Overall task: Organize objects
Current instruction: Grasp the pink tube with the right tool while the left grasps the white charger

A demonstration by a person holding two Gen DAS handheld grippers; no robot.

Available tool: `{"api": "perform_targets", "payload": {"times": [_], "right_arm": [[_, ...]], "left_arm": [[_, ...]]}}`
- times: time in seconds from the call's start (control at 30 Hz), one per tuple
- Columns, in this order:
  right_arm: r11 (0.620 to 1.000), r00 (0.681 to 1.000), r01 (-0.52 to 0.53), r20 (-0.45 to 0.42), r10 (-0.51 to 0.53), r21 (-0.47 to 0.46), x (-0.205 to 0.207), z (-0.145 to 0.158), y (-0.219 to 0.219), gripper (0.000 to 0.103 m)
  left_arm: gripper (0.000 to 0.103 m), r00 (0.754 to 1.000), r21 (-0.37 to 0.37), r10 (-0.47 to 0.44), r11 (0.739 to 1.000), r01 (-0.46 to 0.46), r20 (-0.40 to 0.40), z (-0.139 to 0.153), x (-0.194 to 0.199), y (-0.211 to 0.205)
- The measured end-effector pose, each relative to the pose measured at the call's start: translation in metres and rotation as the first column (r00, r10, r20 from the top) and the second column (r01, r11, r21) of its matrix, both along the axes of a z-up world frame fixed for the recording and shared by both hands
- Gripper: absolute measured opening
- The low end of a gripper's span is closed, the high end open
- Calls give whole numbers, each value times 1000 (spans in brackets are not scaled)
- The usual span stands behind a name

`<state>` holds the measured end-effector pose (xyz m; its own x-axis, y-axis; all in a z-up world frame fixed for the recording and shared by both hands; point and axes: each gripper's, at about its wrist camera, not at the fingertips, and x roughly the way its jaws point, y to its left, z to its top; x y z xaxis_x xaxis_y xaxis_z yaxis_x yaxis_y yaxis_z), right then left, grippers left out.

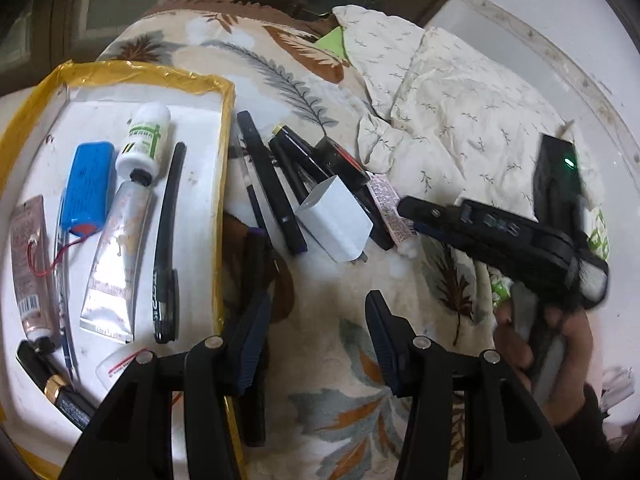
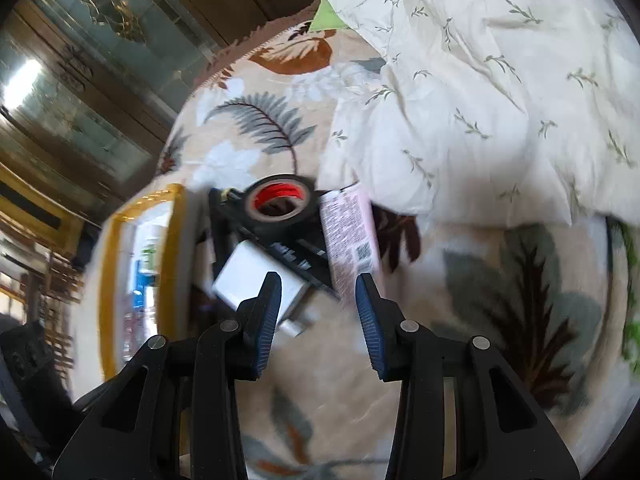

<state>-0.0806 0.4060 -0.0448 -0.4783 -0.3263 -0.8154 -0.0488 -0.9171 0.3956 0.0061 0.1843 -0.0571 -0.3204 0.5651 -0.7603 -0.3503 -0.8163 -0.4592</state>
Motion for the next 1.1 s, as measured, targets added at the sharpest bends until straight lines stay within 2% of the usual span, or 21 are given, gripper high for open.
{"api": "perform_targets", "payload": {"times": [0.07, 0.13, 0.23, 0.27, 0.4, 0.63, 0.7, 0.83, 0.9, 1.0, 1.1], "right_arm": [[1000, 1000, 5, 2, -5, 20, -8, -4, 2, 39], [999, 1000, 31, 1, -31, 42, -18, -6, 4, 39], [996, 1000, 8, 15, -9, 90, -32, -13, 0, 39], [997, 1000, 4, 24, -6, 77, -34, -16, -1, 38], [994, 999, -27, 46, 22, 103, -32, -25, -11, 30], [994, 998, -28, 58, 22, 106, -6, -27, -10, 29], [997, 997, -16, 76, 10, 79, 8, -29, -6, 29], [999, 996, 6, 88, -10, 50, 37, -34, 3, 29], [1000, 995, 24, 94, -26, 20, 50, -38, 9, 29], [1000, 996, 25, 90, -24, -2, 61, -40, 14, 29], [1000, 996, 26, 85, -26, -4, 63, -40, 14, 29]], "left_arm": [[50, 999, 2, 2, 1000, -2, -35, 3, 2, 0], [50, 999, 20, -17, 1000, 17, -28, 2, 1, 2], [50, 999, 20, -18, 1000, 19, -27, 0, -3, 5], [50, 1000, 31, -22, 999, 22, -23, 0, -4, 5], [50, 999, 29, -30, 999, 31, -22, 2, -4, 7], [50, 999, -8, -23, 1000, 23, 22, 4, -10, 15], [50, 998, -28, -51, 998, 52, 28, 8, -14, 26], [50, 998, -34, -24, 999, 26, 58, 10, -26, 48], [50, 998, -66, 0, 998, 4, 61, 6, -35, 60], [50, 990, -82, 71, 995, -62, 122, -3, -52, 66], [50, 988, -115, 104, 989, -91, 116, -5, -65, 72]]}}
